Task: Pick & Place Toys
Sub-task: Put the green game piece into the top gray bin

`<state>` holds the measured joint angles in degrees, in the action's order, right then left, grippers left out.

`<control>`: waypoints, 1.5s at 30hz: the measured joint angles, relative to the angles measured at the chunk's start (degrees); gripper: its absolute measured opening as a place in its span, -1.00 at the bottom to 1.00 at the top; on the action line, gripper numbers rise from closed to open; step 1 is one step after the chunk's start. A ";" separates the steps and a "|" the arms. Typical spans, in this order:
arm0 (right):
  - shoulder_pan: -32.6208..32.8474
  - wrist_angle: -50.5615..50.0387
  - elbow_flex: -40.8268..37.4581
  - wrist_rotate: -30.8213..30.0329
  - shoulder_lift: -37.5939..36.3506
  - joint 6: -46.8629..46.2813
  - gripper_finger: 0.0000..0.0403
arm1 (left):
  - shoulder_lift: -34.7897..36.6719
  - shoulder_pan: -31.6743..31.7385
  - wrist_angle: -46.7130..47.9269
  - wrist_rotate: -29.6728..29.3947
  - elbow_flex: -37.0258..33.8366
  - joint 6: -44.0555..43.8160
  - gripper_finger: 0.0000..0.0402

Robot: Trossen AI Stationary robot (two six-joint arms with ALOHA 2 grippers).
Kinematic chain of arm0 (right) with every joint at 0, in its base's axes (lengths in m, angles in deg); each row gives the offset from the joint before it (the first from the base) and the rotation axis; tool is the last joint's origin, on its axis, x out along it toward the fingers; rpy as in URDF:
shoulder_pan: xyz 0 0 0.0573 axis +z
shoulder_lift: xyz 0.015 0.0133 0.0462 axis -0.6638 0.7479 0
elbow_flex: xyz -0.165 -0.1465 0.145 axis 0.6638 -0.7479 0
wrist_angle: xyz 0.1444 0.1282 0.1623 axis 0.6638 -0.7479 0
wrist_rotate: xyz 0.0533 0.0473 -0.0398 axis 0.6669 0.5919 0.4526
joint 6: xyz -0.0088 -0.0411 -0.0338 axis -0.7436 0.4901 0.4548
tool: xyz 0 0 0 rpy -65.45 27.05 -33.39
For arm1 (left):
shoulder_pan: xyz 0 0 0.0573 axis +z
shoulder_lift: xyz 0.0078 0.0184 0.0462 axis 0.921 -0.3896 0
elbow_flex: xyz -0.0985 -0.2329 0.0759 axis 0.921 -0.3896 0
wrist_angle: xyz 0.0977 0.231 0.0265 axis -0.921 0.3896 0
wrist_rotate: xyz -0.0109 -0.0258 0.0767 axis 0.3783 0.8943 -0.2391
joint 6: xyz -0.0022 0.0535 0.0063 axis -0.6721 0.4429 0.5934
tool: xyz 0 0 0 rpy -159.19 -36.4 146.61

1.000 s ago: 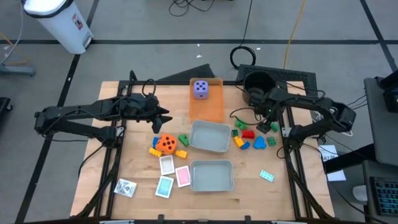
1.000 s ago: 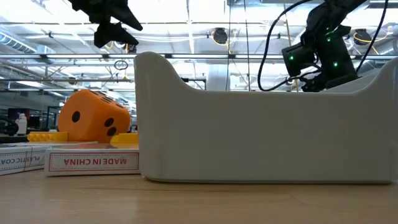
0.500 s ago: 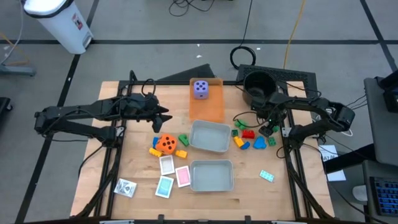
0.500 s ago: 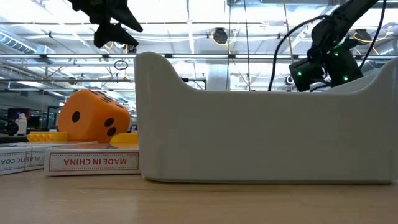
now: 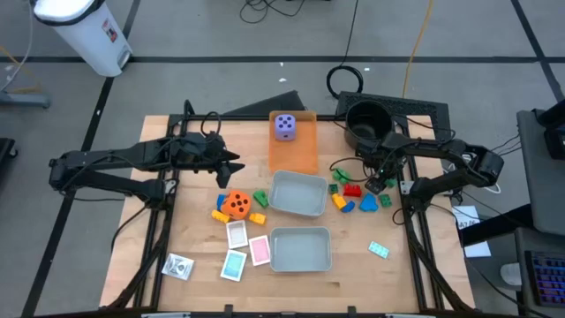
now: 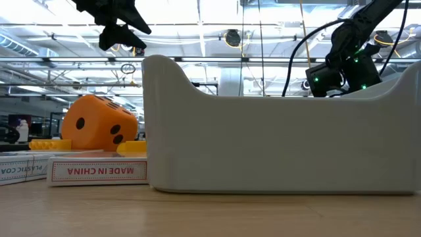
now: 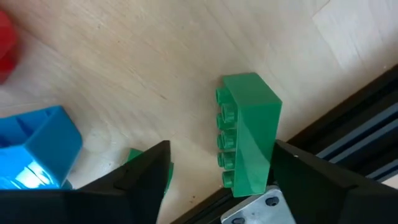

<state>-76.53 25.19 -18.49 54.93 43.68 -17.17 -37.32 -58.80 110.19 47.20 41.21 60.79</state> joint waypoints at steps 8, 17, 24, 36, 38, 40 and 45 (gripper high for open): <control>0.00 0.42 0.00 -0.02 0.00 -0.09 -0.17 | 0.00 0.00 0.00 0.00 0.00 -0.15 0.05; 0.00 0.77 0.00 -1.58 0.00 -1.41 -0.50 | 0.00 0.00 0.00 0.00 0.00 -0.15 0.05; 0.02 1.15 0.07 -1.55 -0.02 -1.66 -0.59 | 0.00 0.00 0.00 0.02 0.00 -0.14 0.05; 0.02 1.18 0.02 -1.31 -3.09 -2.21 -0.59 | 0.00 0.00 0.00 0.01 0.02 0.04 0.05; 0.02 1.21 0.02 -0.38 -3.74 -3.27 -0.59 | 0.00 0.00 0.00 0.00 0.02 0.00 0.05; 0.01 1.42 0.02 1.54 -4.60 -3.66 -0.59 | 0.00 0.00 0.00 0.00 0.02 0.00 0.05; 0.02 2.01 0.06 4.86 -7.21 -6.03 -0.59 | 0.00 0.00 -0.38 0.01 0.02 -0.06 0.05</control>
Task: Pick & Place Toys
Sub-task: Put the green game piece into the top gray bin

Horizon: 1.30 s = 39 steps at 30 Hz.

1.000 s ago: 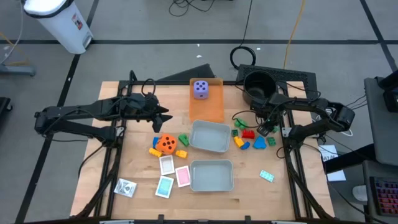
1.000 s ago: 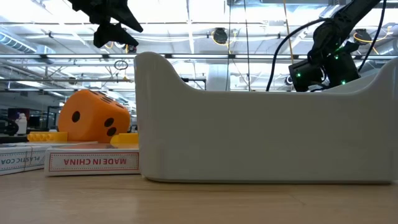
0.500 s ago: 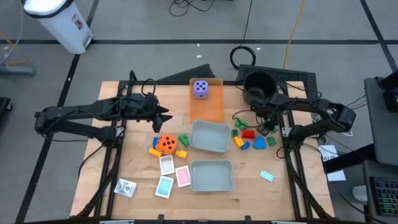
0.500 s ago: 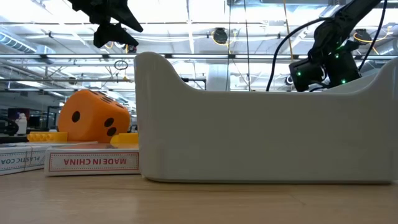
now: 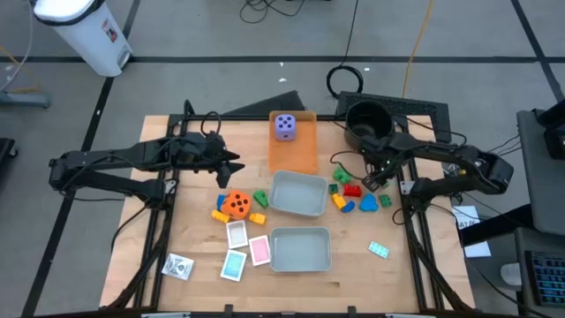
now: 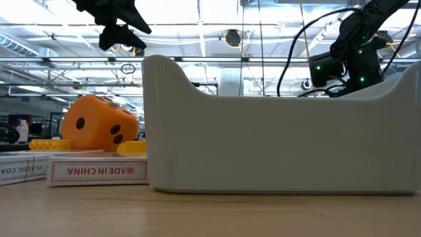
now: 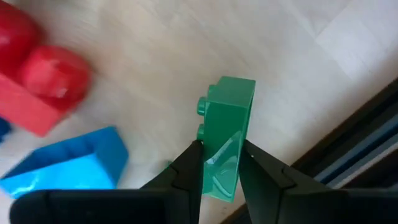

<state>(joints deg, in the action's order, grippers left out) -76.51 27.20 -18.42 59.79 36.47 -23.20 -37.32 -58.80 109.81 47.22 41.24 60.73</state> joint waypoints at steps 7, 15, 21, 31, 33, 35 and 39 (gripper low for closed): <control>0.04 2.51 3.41 4.91 -5.42 -3.70 -0.59 | 0.01 0.00 -4.31 0.06 0.00 0.54 0.05; 0.04 16.14 8.44 14.68 -12.18 -11.01 -0.59 | 0.02 0.00 -6.61 0.05 0.00 1.34 0.05; 0.51 34.98 8.59 20.91 -15.25 -20.75 -0.59 | 0.02 0.00 -6.80 0.69 0.00 0.40 0.05; 9.38 67.34 8.59 23.81 -10.63 -31.69 -0.59 | -7.51 2.67 -17.06 13.44 0.13 -3.34 0.05; 11.83 72.15 8.59 23.72 -8.75 -32.79 -0.59 | -10.20 2.84 -20.22 14.80 0.02 -3.35 0.05; 14.04 75.68 8.59 23.28 -7.00 -34.00 -0.59 | -12.54 3.04 -24.93 16.30 0.02 -3.38 0.05; 18.66 81.70 8.59 16.73 -4.03 -35.67 -0.59 | -16.16 3.45 -30.93 17.38 0.02 -3.79 0.05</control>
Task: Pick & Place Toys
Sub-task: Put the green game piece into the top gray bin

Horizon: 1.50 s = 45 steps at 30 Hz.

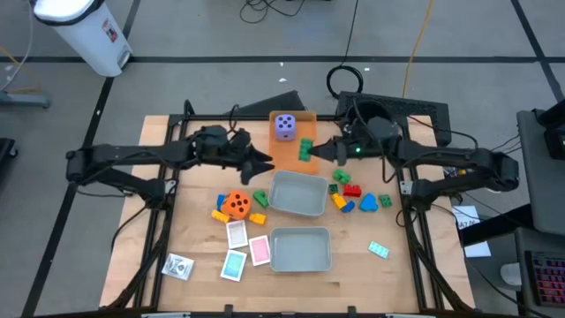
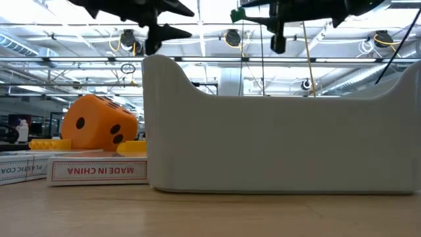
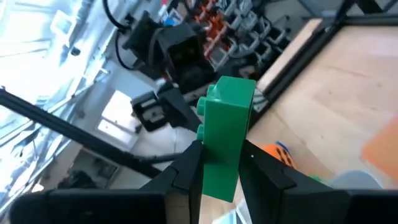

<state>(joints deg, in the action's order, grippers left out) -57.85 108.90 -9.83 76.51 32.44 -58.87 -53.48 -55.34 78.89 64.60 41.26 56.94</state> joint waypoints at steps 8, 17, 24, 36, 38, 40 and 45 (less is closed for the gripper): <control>4.05 7.06 0.00 -9.76 6.78 -0.04 -0.59 | -2.96 -1.88 0.75 -2.60 3.25 9.32 0.05; 5.53 15.39 0.00 -17.15 13.86 -0.46 -0.59 | -6.82 -8.67 20.01 -26.06 16.63 24.90 0.05; 5.60 19.93 -0.02 -21.69 16.39 -0.45 -0.59 | -11.10 -9.84 23.24 -30.84 22.48 25.22 0.05; 5.85 22.35 -0.02 -22.46 17.58 1.54 -0.59 | -14.11 -9.99 24.97 -41.55 25.11 18.37 0.05; 5.89 22.36 -0.02 -23.20 17.58 1.73 -0.59 | -14.20 -10.07 25.08 -42.13 25.11 18.39 0.05; 5.89 22.55 -0.02 -23.17 17.58 1.73 -0.59 | -14.18 -10.18 25.06 -41.96 25.11 17.97 0.05; 6.04 24.52 -0.02 -23.20 17.58 3.23 -0.59 | -14.72 -10.16 25.44 -41.32 25.11 15.91 0.05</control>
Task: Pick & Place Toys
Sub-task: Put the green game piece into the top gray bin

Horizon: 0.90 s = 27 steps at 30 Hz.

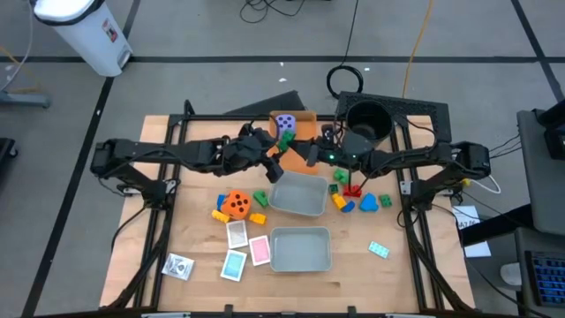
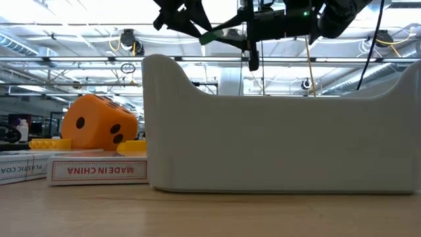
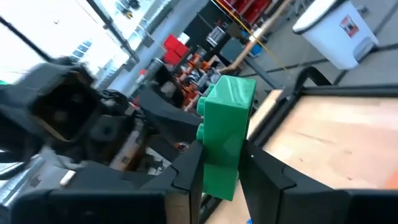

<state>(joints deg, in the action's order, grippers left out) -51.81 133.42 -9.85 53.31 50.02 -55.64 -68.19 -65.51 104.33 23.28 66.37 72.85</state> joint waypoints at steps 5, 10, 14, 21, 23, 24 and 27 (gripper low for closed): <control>0.04 2.92 0.00 0.04 -0.02 2.02 -0.59 | -0.26 0.69 -0.22 0.47 0.00 -0.60 0.05; 0.25 3.23 0.02 -0.03 -0.02 2.36 -0.59 | -0.38 1.39 -0.15 0.86 -0.02 -1.39 0.05; 0.51 3.14 0.02 -0.24 -0.02 2.39 -0.59 | -0.40 1.73 -0.62 1.02 -0.02 -1.80 0.05; 0.61 2.90 0.02 0.50 -0.02 2.56 -0.59 | -0.39 1.71 -2.85 0.98 -0.02 -1.52 0.05; 0.61 2.90 0.02 0.80 -0.02 2.58 -0.59 | -0.38 1.73 -2.84 1.39 -0.02 -1.52 0.05; 0.59 2.87 0.02 1.28 -0.02 2.58 -0.59 | -0.38 1.73 -2.85 1.70 -0.02 -1.52 0.05; 0.59 2.81 0.02 1.60 -0.02 2.52 -0.59 | -0.38 1.73 -3.01 2.04 -0.02 -1.52 0.05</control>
<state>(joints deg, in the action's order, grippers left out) -51.22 136.23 -9.83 54.91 50.00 -53.13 -68.57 -63.78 101.32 25.33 66.35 71.33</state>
